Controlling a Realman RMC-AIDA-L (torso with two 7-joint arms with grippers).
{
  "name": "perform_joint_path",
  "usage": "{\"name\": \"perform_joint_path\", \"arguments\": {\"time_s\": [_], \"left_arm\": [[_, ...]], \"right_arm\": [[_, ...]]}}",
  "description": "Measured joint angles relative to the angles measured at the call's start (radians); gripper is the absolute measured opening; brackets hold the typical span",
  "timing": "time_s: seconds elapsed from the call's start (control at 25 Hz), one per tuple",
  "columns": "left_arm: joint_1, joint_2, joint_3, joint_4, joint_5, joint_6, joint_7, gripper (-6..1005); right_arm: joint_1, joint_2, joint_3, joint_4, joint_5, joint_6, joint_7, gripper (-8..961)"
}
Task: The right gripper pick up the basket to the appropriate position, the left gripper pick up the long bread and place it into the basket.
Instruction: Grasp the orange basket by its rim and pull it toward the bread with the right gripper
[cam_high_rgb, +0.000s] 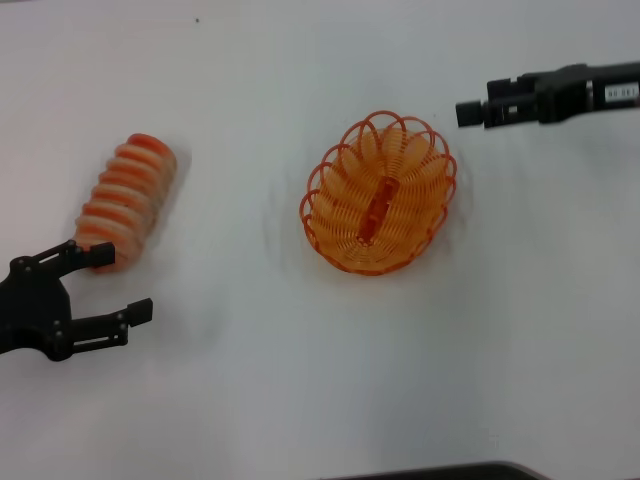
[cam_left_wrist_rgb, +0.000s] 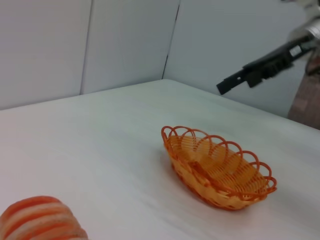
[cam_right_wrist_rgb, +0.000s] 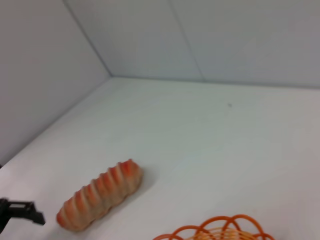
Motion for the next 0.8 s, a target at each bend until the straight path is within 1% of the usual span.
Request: {"name": "perform_joint_path", "arguments": {"time_s": [0.08, 0.16, 0.28, 0.36, 0.44, 0.6, 0.64, 0.8], "left_arm": [[-0.002, 0.0, 0.0, 0.0, 0.0, 0.002, 0.0, 911], [-0.003, 0.0, 0.0, 0.0, 0.0, 0.002, 0.0, 910], [-0.005, 0.0, 0.0, 0.001, 0.0, 0.002, 0.0, 910], [-0.005, 0.001, 0.0, 0.001, 0.0, 0.002, 0.0, 910], [-0.005, 0.001, 0.0, 0.001, 0.0, 0.002, 0.0, 910], [-0.005, 0.0, 0.0, -0.001, 0.0, 0.0, 0.0, 910], [-0.005, -0.001, 0.0, -0.001, 0.0, 0.0, 0.0, 910], [-0.005, -0.001, 0.0, -0.001, 0.0, 0.0, 0.0, 910]], "right_arm": [[0.05, -0.01, 0.0, -0.019, -0.082, 0.005, 0.11, 941], [0.116, -0.011, -0.001, -0.049, -0.216, 0.017, 0.193, 940], [0.213, 0.002, -0.006, -0.078, -0.398, 0.024, 0.229, 940], [0.274, 0.02, -0.03, -0.087, -0.49, 0.032, 0.226, 939], [0.315, 0.036, -0.08, -0.086, -0.552, 0.059, 0.225, 939], [0.36, 0.063, -0.206, -0.045, -0.586, 0.114, 0.235, 938], [0.36, 0.063, -0.206, -0.045, -0.586, 0.114, 0.235, 935], [0.37, 0.065, -0.291, 0.023, -0.583, 0.176, 0.236, 920]]}}
